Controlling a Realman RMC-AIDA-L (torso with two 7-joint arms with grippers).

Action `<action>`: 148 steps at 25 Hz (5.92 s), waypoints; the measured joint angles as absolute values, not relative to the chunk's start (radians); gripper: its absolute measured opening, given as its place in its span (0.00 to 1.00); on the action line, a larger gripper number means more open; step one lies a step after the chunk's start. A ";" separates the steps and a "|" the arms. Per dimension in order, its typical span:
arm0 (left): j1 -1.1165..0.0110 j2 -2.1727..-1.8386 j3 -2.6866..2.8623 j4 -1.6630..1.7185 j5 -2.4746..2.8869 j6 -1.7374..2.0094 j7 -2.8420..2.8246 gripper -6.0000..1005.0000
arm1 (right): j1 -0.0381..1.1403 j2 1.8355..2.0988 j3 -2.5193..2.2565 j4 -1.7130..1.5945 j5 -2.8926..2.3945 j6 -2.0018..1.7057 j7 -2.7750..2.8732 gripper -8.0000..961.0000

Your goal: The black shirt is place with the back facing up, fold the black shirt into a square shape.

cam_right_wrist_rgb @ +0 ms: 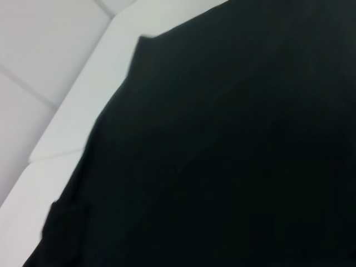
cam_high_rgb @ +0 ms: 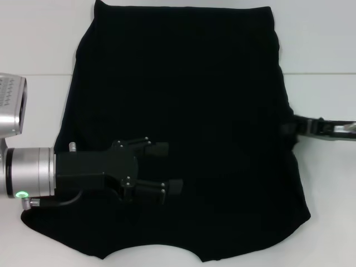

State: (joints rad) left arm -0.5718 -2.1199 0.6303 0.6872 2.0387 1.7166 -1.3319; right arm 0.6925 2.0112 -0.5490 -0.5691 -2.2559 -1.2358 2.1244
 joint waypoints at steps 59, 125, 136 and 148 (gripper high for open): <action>-0.582 -2.119 0.630 0.684 2.043 1.695 -1.338 0.94 | 0.707 1.984 -0.778 -0.472 -2.192 -0.993 2.348 0.70; -0.402 -2.091 0.316 0.848 2.158 1.693 -1.545 0.94 | 0.714 2.084 -0.767 -0.474 -1.808 -1.133 1.837 0.90; -0.395 -2.083 0.209 0.891 2.431 1.622 -1.706 0.94 | 0.720 2.085 -0.757 -0.466 -1.806 -1.133 1.836 0.89; -0.404 -2.092 0.238 0.885 2.485 1.567 -1.710 0.89 | 0.715 2.085 -0.752 -0.466 -1.805 -1.132 1.843 0.89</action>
State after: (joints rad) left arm -0.4041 -2.0921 0.2380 0.8846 2.4851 1.5667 -1.7104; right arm 0.7153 2.0847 -0.7516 -0.4664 -1.8054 -1.1324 1.8433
